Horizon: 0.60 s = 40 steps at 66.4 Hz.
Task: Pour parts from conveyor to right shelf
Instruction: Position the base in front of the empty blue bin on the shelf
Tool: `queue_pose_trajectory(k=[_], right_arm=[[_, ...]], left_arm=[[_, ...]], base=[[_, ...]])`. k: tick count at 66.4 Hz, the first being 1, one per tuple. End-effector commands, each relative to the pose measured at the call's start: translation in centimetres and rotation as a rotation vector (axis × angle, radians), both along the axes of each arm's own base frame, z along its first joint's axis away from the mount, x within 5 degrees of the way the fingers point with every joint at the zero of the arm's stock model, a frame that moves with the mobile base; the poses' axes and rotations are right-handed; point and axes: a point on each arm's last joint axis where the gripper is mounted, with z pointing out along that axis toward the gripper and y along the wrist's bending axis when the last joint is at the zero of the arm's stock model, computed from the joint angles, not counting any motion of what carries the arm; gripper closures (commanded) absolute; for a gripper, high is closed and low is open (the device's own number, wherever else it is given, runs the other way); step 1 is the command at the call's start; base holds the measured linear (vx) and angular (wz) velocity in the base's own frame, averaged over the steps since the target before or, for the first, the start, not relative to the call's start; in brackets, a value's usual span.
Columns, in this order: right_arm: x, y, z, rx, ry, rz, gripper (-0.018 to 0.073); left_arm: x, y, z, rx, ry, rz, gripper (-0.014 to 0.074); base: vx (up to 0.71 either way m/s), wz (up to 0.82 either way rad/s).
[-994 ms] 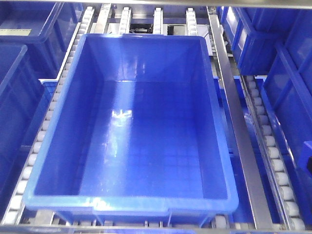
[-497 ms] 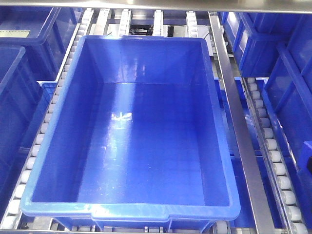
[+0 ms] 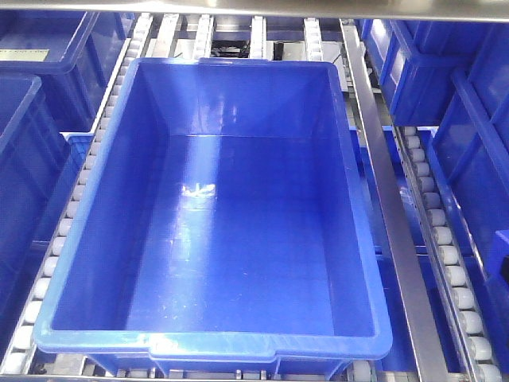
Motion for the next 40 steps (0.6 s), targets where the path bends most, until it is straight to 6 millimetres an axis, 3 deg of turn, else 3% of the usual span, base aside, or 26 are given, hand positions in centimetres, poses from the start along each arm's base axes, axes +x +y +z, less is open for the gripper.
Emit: queue_pose_trajectory(k=[1, 22, 40], right_arm=[[0.3, -0.1, 1.6, 0.053, -0.089, -0.021, 0.0564], [0.8, 0.2, 1.8, 0.104, -0.056, -0.015, 0.0564], [3.1, 1.1, 4.8, 0.066, 0.062, 0.073, 0.0564]], left_arm=[[0.1, 0.0, 1.2, -0.012, -0.078, -0.001, 0.0603], [0.1, 0.0, 1.2, -0.012, -0.078, -0.001, 0.0603], [0.1, 0.0, 1.2, -0.012, -0.078, -0.001, 0.0603]], base=[[0.0, 0.0], [0.0, 0.0], [0.0, 0.0]])
